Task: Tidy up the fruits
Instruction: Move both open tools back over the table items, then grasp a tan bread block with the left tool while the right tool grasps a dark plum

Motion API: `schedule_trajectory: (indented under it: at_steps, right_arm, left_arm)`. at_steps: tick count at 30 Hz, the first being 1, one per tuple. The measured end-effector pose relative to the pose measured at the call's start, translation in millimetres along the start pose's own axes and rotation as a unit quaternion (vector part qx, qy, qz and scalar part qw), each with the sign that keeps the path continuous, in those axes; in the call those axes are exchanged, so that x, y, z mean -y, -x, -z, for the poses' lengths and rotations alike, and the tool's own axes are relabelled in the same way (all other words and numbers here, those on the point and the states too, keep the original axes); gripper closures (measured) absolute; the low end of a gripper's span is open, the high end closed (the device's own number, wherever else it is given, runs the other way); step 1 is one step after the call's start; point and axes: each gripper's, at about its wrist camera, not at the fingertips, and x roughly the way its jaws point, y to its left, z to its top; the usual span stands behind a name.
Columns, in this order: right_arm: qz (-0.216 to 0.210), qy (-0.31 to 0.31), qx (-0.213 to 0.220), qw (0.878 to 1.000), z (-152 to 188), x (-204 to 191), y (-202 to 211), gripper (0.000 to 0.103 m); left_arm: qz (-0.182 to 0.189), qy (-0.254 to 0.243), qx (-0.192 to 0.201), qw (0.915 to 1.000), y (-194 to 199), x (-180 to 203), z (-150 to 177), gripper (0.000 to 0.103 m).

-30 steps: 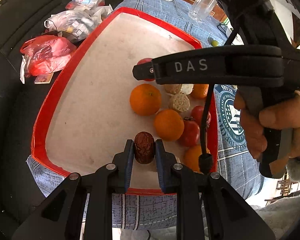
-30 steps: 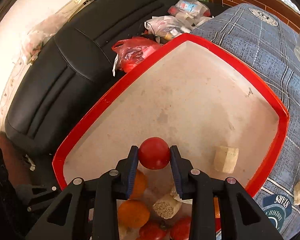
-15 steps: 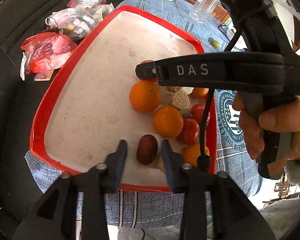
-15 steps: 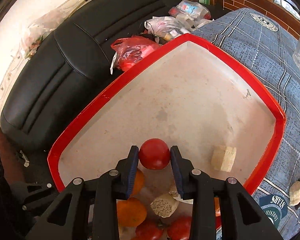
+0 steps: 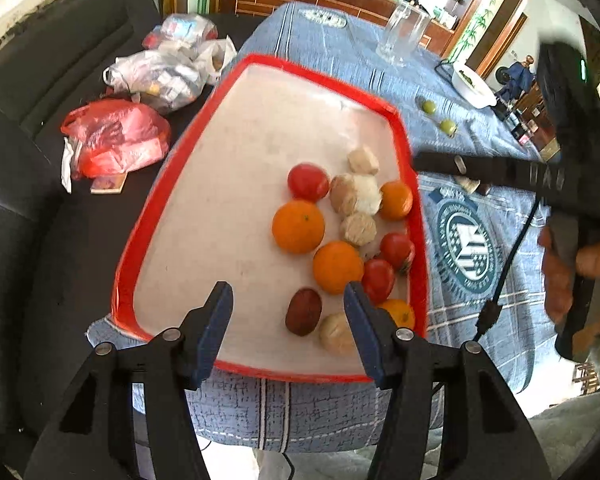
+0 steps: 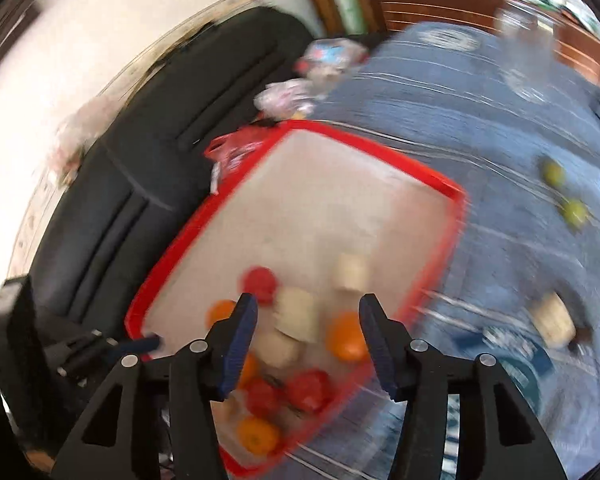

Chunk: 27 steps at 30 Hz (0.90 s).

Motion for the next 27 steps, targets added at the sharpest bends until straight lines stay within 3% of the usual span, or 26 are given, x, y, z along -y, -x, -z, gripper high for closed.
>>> schedule_trajectory:
  at_steps: [6, 14, 18, 20, 27]
  right_arm:
    - [0.039, -0.097, 0.012, 0.994, 31.7, 76.9, 27.7, 0.048]
    - [0.08, -0.162, 0.032, 0.983, 57.4, 136.0, 58.4, 0.048]
    - [0.095, -0.17, 0.031, 0.98, 59.2, 159.0, 62.4, 0.049]
    - [0.101, -0.17, 0.029, 0.98, 59.5, 166.9, 63.8, 0.055]
    - [0.1, -0.156, 0.023, 0.982, 47.4, 181.0, 58.9, 0.066]
  left_arm:
    - [0.025, -0.029, 0.015, 0.9991, 0.6, 28.9, -24.8, 0.046]
    - [0.069, -0.126, -0.002, 0.9896, -28.0, 112.0, -55.6, 0.046]
    - [0.084, -0.177, -0.015, 0.9805, -49.8, 159.4, -68.9, 0.046]
    - [0.088, -0.199, -0.024, 0.9758, -64.0, 178.6, -75.2, 0.046]
    - [0.088, -0.231, -0.056, 0.9674, -114.0, 214.8, -95.6, 0.047]
